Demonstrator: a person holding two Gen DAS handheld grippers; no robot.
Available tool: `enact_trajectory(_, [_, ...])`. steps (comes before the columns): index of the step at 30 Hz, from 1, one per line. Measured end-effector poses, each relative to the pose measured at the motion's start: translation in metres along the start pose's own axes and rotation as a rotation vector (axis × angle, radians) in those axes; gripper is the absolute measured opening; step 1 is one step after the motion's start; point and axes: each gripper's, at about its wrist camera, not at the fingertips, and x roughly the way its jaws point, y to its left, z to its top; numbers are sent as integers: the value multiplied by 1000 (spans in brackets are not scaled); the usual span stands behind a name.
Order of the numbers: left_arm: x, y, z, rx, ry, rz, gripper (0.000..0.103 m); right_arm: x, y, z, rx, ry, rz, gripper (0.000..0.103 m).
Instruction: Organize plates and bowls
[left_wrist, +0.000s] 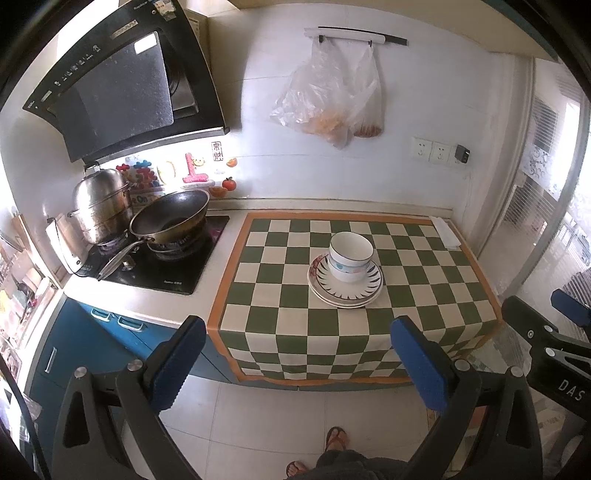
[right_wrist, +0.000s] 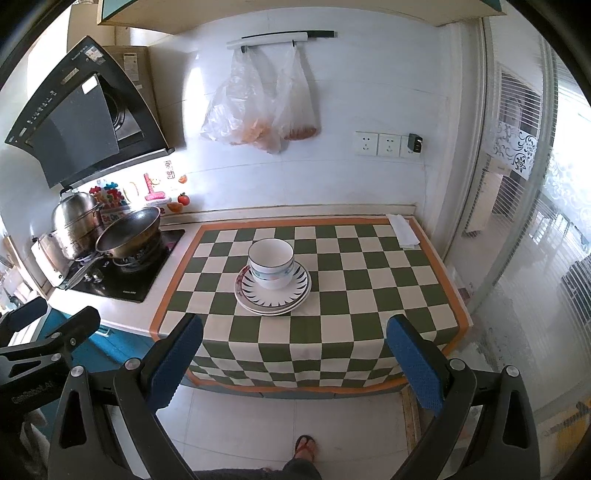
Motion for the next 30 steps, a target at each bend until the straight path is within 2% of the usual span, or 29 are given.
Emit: enact_trajectory(30, [-6, -1, -4, -4, -10, 3, 103, -4, -7, -3, 7, -4, -2, 102])
